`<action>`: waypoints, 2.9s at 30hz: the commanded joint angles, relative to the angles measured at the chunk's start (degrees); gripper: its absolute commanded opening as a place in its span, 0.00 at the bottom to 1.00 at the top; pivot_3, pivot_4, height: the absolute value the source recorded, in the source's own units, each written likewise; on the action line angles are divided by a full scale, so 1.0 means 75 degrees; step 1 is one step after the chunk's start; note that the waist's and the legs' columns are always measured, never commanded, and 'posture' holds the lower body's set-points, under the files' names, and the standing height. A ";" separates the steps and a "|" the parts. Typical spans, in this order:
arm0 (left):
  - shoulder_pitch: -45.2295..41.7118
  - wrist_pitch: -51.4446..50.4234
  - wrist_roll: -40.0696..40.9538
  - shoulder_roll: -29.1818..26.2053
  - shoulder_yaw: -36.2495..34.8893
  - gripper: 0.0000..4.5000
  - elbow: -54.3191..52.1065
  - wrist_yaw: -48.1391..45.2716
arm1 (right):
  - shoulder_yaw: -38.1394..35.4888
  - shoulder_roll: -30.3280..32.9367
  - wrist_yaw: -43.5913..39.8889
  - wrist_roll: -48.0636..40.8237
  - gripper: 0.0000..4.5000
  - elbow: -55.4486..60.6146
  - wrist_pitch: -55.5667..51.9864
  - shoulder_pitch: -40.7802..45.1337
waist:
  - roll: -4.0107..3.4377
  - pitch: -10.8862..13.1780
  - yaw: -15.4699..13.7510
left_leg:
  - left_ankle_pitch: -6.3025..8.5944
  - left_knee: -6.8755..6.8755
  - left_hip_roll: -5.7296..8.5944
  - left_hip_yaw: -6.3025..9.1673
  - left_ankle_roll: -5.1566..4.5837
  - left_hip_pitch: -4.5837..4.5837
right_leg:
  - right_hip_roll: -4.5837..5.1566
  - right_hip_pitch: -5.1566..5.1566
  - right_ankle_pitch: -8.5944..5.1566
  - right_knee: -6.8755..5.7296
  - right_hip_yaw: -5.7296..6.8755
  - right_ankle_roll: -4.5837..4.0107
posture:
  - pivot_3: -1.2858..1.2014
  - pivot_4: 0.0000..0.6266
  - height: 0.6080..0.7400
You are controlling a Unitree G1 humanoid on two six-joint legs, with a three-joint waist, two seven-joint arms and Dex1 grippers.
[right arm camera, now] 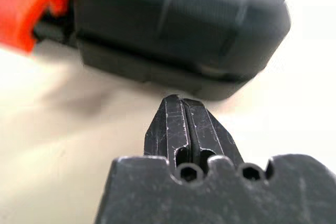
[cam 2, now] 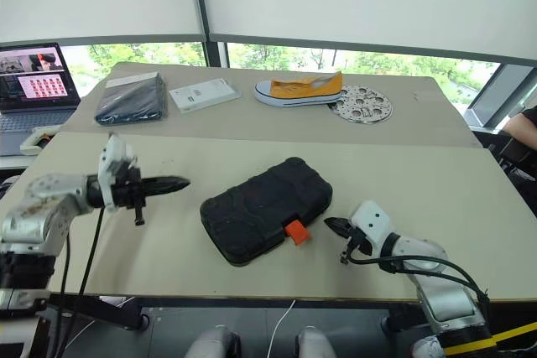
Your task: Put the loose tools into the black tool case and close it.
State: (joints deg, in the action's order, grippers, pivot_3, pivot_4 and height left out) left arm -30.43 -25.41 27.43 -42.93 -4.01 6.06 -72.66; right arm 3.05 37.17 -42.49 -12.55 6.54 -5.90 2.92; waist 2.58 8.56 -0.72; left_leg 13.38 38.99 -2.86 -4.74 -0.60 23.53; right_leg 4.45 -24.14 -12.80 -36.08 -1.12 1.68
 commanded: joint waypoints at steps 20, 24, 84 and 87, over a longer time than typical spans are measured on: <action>-0.0158 0.1131 -0.2468 0.1848 0.3199 0.00 0.0919 0.0809 | 0.0563 -0.1001 -0.0126 -0.0721 0.00 0.2086 -0.0566 -0.0726 | -0.0102 -0.0106 0.0182 | 0.0004 -0.0020 -0.0001 0.0004 0.0000 -0.0164 | -0.0011 0.0135 -0.0073 0.0002 -0.0038 -0.0002 | 0.52 0.24 1.00; -0.0156 0.1137 -0.2509 0.1950 0.3192 0.00 0.0938 0.0894 | 0.0790 -0.0792 -0.0252 -0.0265 0.00 0.1845 -0.0356 -0.0872 | -0.0115 -0.0118 0.0122 | 0.0004 -0.0018 0.0003 0.0006 0.0000 -0.0167 | -0.0006 0.0139 -0.0073 0.0003 -0.0038 0.0001 | 0.52 0.24 1.00; 0.1480 0.3057 -0.0761 0.0698 0.0021 0.55 0.0587 0.0101 | -0.2004 0.0435 -0.1406 -0.1299 0.34 0.1771 0.0580 -0.1668 | -0.0137 -0.0101 0.0369 | 0.0007 -0.0189 -0.0009 0.0051 0.0000 -0.0217 | -0.0033 0.0108 -0.0126 0.0030 -0.0072 -0.0046 | 0.52 0.24 1.00; 0.2291 0.2991 -0.0824 -0.0102 -0.0546 0.77 0.0173 0.0126 | -0.2353 0.0618 -0.1658 -0.1045 0.56 0.1020 0.1423 -0.1741 | -0.0083 -0.0066 0.0351 | 0.0006 -0.0192 -0.0008 0.0051 0.0000 -0.0179 | -0.0027 0.0064 -0.0126 0.0027 -0.0071 -0.0046 | 0.52 0.24 1.00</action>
State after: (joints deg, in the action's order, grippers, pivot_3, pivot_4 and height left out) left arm -16.21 -2.68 22.07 -40.32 -5.01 9.35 -71.58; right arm -11.44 41.13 -53.34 -21.33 16.44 -1.15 -10.48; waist 1.96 8.07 1.91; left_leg 13.42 37.55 -2.93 -4.43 -0.59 22.32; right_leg 4.26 -23.95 -13.73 -35.87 -1.67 1.34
